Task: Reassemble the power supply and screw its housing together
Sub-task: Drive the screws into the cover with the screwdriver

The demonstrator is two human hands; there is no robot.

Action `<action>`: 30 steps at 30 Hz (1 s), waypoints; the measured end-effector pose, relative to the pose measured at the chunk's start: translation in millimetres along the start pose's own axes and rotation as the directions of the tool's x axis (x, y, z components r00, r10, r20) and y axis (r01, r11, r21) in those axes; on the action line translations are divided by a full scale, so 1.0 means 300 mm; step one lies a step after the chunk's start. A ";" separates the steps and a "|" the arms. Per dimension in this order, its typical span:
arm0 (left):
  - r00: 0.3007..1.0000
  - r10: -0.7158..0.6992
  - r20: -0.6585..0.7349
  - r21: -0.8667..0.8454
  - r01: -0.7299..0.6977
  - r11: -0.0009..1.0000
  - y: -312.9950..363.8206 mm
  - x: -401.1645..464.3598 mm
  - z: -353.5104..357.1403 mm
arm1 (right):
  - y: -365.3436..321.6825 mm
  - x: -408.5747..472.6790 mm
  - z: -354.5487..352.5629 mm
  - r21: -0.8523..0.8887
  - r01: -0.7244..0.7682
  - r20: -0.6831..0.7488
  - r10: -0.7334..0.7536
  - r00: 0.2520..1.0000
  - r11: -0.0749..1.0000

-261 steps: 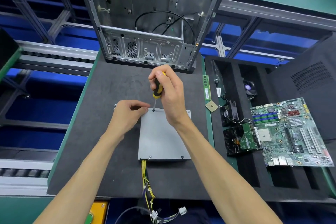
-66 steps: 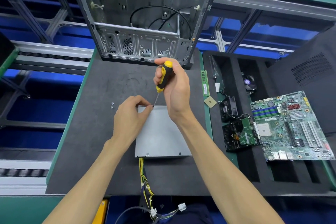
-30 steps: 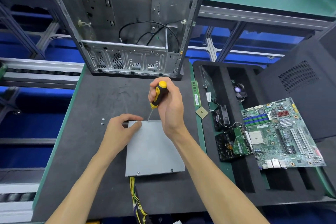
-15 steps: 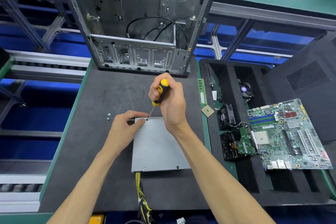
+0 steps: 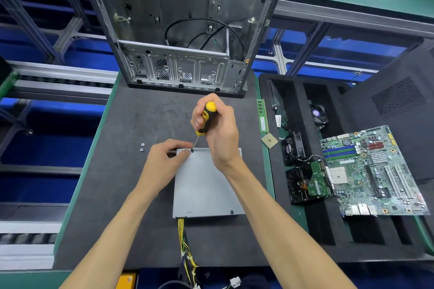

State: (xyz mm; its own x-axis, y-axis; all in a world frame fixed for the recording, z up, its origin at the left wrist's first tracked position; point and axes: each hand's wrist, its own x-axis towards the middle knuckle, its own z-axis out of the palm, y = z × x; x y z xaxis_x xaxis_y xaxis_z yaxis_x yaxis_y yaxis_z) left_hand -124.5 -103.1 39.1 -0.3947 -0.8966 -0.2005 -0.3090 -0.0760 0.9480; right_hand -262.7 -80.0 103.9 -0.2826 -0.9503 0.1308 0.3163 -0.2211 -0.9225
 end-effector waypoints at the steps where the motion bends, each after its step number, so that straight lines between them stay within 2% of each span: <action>1: 1.000 0.002 0.001 0.001 -0.002 1.000 0.001 0.000 0.000 | -0.001 0.001 0.001 -0.004 -0.006 -0.002 0.006 1.000 1.000; 30: 1.000 -0.013 -0.001 -0.002 0.013 1.000 0.002 -0.003 0.002 | -0.005 -0.008 0.003 -0.019 0.002 0.025 -0.001 1.000 1.000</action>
State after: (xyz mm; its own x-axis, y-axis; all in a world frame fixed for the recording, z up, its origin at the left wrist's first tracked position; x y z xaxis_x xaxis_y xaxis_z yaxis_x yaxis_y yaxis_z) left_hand -125.0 -102.1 39.7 -0.3902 -0.8958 -0.2129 -0.3127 -0.0885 0.9457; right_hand -261.7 -77.6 105.5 -0.2604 -0.9552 0.1409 0.2986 -0.2185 -0.9290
